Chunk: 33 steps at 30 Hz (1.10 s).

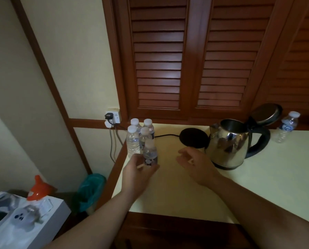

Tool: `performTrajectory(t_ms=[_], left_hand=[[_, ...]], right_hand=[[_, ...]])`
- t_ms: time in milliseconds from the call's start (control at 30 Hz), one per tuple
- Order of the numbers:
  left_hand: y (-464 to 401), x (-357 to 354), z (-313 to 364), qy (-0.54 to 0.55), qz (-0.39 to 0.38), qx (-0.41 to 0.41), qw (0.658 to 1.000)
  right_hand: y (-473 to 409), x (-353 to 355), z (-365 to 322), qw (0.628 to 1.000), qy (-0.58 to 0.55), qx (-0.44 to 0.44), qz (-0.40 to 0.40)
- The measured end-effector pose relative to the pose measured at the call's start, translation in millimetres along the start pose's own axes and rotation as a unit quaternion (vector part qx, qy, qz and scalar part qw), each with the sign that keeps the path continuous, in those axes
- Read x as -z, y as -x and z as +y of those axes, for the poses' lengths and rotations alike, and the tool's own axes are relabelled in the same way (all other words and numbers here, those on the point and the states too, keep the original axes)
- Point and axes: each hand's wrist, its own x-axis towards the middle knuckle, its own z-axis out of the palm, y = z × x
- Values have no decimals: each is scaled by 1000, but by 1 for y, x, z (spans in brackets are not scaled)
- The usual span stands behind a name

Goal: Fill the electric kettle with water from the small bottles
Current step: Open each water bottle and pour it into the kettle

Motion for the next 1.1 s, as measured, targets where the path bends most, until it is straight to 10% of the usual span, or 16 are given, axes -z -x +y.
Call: performTrajectory(t_ms=[367, 833, 1100], left_hand=[[2, -43, 26, 14, -144, -42, 989], [-9, -45, 26, 3, -215, -79, 973], [-11, -45, 24, 10, -228, -82, 970]], right_hand=[[-35, 56, -56, 989, 132, 55, -33], [-53, 87, -93, 943, 180, 107, -257], [-59, 69, -91, 942, 282, 44, -177]])
